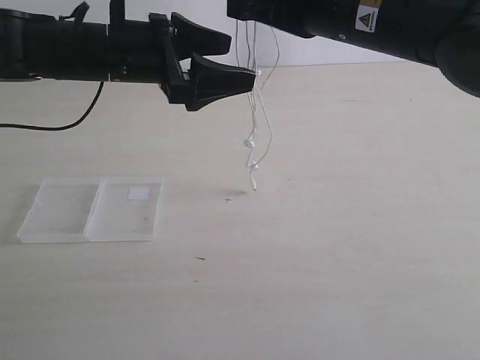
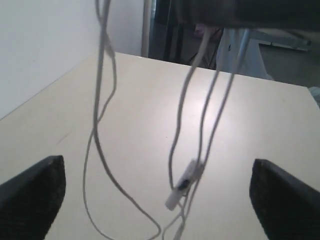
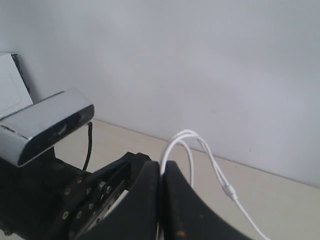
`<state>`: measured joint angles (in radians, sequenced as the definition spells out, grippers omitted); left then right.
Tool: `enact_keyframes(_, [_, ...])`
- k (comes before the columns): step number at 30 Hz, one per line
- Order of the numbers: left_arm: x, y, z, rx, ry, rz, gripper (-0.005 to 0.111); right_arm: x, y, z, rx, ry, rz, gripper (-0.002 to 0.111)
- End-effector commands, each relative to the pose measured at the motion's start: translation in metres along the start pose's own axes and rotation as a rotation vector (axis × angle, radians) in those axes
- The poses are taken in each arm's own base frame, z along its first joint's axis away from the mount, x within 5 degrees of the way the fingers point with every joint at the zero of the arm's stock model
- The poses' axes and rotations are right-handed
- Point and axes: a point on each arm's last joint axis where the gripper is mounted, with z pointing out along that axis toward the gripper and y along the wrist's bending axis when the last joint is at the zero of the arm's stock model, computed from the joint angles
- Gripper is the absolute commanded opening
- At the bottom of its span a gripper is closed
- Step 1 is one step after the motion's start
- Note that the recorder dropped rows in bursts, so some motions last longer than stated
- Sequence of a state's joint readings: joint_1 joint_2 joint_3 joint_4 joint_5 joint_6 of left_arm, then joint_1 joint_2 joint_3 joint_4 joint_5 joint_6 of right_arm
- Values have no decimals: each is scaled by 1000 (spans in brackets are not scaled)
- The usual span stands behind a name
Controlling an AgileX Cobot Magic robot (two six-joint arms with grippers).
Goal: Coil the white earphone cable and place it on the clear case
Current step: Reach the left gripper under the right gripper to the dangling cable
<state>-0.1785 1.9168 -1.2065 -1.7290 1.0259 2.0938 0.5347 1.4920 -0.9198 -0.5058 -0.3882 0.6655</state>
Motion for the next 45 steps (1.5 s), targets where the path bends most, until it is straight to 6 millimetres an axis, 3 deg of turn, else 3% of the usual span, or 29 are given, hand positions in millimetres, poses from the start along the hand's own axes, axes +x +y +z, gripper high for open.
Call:
enact_keyframes(1, [-3, -3, 11, -1, -1, 10, 95, -5, 2, 0, -20, -33, -6, 0])
enact_keyframes(8, [2, 1, 33, 31, 6, 18, 95, -5, 2, 0, -20, -32, -8, 0])
enact_keyframes(15, [12, 13, 42, 21, 19, 9, 95, -4, 2, 0, -22, -28, -17, 0])
enact_keyframes(33, [7, 18, 46, 33, -4, 30, 95, -4, 7, 0, -72, -20, 18, 0])
enact_keyframes(45, [6, 8, 55, 63, -2, 36, 95, -3, 10, 0, -108, -12, -16, 0])
